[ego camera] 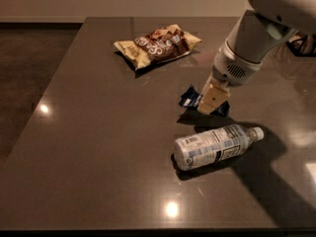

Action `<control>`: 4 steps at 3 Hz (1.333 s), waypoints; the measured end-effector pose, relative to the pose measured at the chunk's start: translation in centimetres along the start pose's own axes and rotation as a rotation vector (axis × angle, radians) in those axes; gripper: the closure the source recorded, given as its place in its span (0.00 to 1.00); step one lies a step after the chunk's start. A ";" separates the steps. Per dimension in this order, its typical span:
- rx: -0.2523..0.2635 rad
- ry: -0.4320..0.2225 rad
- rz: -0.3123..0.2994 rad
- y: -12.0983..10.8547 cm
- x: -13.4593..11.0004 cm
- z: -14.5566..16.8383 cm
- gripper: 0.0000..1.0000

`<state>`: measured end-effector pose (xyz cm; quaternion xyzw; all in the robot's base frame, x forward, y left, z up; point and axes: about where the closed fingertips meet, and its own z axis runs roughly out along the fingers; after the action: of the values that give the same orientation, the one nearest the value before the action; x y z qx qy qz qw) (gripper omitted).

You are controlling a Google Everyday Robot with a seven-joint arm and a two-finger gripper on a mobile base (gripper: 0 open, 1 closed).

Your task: Move rxbar blueberry near blue plastic bottle

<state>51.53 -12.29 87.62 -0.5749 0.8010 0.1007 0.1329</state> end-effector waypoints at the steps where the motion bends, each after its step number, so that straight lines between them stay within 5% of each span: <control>1: -0.009 -0.014 0.013 0.7 1.1 -0.3 0.82; 4: -0.009 -0.027 0.017 1.1 1.4 -0.6 0.13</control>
Offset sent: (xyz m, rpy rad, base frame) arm -0.0215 -0.0186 0.0002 0.0458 0.0193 -0.0249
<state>49.97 -13.35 87.71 -0.5673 0.8036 0.1131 0.1400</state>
